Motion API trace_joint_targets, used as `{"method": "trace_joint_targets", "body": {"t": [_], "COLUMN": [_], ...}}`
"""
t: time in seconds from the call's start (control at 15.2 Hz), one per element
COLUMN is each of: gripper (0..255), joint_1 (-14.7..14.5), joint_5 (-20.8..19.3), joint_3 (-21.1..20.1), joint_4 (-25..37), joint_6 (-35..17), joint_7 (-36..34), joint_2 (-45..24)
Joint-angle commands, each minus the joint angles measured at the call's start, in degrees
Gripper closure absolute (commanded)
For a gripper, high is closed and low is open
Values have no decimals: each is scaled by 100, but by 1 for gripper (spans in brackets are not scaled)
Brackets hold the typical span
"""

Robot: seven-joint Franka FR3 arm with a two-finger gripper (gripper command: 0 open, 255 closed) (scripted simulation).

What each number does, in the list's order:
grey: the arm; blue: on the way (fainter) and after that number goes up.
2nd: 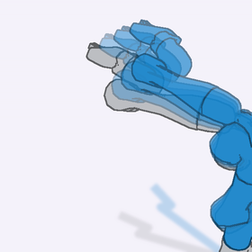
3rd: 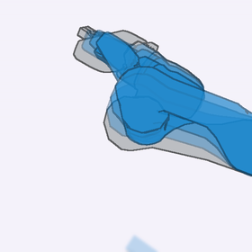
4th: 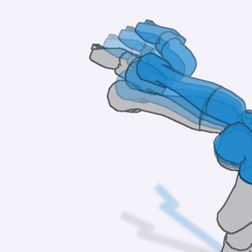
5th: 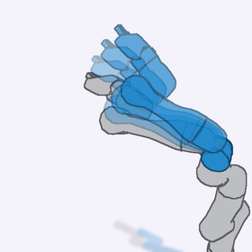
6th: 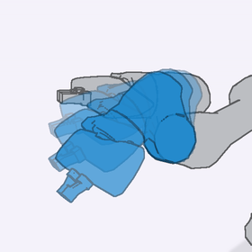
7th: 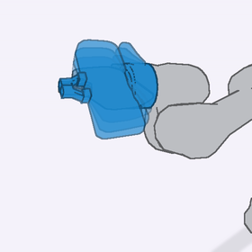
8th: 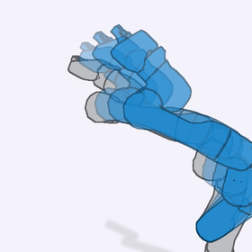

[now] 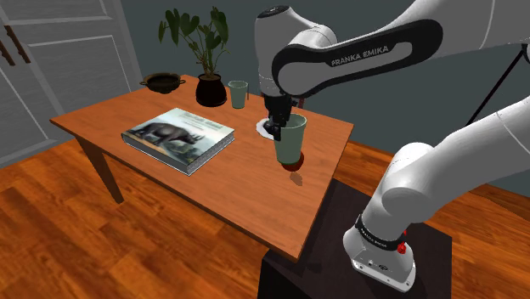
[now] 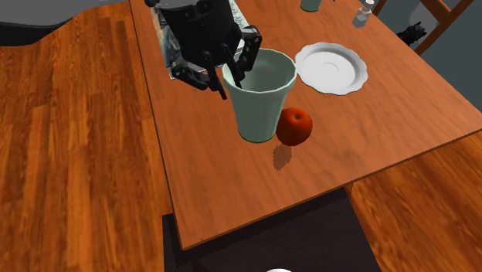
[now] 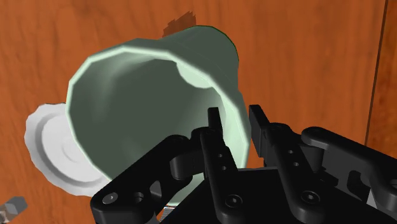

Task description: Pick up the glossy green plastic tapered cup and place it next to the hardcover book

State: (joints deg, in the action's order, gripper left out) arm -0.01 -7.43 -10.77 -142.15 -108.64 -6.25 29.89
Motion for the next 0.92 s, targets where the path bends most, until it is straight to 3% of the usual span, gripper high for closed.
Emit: {"method": "trace_joint_targets", "body": {"t": [0.0, 0.79, 0.86], "gripper": [255, 255, 255], "joint_1": [0, 13, 30], "joint_5": [6, 23, 7], "joint_3": [14, 50, 9], "joint_4": [132, 926, 1119], "joint_6": [175, 1042, 1002], "joint_7": [41, 205, 156], "joint_2": [49, 137, -104]}}
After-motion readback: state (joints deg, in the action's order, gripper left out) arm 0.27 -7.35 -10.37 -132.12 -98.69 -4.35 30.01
